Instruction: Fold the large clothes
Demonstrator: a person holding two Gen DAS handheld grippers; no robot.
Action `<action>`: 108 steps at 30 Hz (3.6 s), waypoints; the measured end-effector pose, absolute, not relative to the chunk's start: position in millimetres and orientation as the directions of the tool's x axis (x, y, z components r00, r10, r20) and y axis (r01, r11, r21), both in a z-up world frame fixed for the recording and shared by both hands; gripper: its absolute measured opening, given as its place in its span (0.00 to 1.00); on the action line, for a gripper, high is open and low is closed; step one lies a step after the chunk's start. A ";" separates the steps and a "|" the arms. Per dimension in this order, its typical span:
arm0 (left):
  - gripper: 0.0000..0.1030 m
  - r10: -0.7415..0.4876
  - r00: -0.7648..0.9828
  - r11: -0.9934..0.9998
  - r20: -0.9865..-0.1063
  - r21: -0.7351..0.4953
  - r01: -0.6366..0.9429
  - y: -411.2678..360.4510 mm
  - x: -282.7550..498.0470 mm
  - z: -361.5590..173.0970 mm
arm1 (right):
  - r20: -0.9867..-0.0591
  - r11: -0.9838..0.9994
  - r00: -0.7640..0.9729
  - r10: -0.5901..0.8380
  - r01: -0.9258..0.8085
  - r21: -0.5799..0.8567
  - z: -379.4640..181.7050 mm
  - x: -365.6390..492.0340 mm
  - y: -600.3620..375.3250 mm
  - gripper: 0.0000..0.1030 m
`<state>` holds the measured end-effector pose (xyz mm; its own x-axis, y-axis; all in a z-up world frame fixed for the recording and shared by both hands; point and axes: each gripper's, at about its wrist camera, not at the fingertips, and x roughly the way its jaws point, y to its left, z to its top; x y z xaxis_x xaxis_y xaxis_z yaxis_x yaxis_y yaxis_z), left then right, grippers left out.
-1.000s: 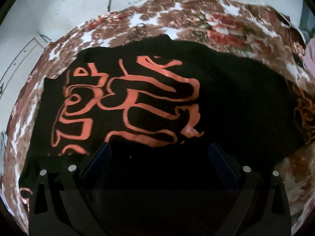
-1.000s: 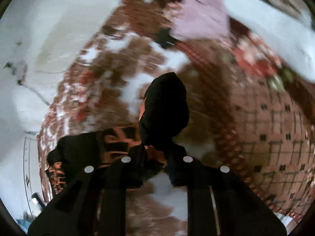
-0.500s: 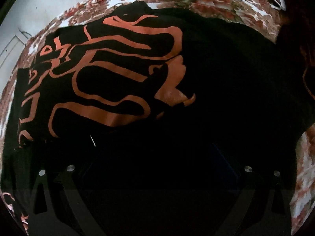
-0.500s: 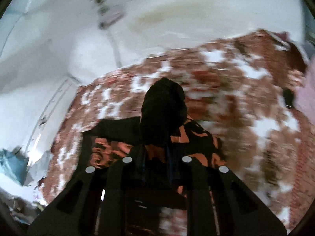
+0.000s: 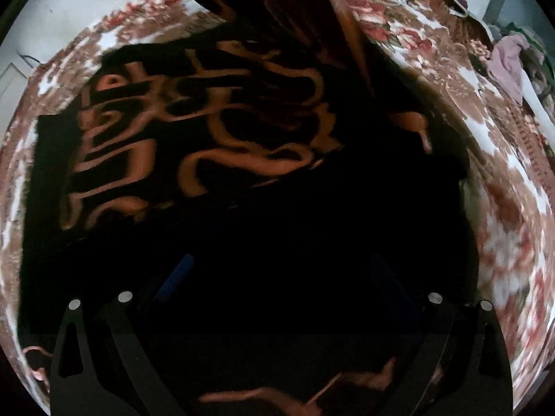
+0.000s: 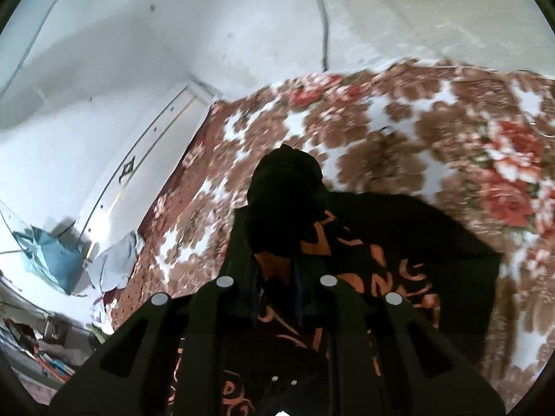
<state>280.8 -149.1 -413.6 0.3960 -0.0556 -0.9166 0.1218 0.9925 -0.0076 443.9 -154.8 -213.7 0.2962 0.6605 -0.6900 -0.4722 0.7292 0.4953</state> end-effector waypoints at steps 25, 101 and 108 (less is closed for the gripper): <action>0.95 -0.128 0.325 0.978 -0.937 -0.174 -0.116 75.9 237.9 -397.7 | -0.810 0.735 -0.012 0.587 -0.411 0.539 -374.8 403.0 -64.8 0.48; 0.82 -0.096 0.413 0.984 -0.906 -0.023 0.178 35.6 390.3 -423.9 | -0.936 0.969 0.318 0.150 -0.235 0.075 -434.2 415.6 -238.1 0.81; 0.81 -0.083 0.417 0.989 -0.905 -0.023 0.147 48.2 362.5 -392.5 | -0.934 0.971 0.329 0.138 -0.233 0.061 -412.6 392.5 -266.4 0.81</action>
